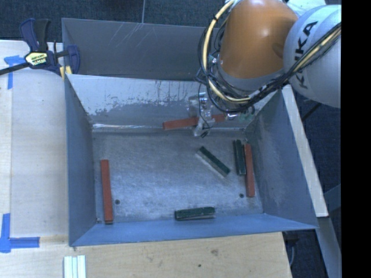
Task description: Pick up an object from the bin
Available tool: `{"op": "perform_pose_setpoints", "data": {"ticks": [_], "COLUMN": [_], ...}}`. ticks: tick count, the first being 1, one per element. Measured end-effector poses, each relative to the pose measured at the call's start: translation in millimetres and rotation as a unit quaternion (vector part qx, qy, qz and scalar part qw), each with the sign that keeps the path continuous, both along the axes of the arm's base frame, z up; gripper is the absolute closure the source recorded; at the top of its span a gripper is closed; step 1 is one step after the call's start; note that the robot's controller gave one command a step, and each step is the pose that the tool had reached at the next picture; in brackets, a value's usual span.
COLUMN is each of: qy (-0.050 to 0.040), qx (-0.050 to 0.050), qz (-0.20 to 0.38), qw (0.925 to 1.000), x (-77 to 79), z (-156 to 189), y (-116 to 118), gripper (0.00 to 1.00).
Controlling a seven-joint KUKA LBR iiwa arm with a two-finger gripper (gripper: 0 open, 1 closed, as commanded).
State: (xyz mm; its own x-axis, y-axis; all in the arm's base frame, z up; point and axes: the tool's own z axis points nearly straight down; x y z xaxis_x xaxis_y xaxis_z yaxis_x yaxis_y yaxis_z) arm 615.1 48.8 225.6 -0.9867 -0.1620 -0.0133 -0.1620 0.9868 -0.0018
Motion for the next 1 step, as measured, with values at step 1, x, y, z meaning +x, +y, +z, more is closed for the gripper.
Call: {"op": "perform_pose_setpoints", "data": {"ticks": [1], "qy": [0.0051], "qx": [0.0], "qz": [-0.001], "qw": [1.0], "x": [-2.1], "z": [-5.5], "y": [0.2], "gripper": [1.0]}}
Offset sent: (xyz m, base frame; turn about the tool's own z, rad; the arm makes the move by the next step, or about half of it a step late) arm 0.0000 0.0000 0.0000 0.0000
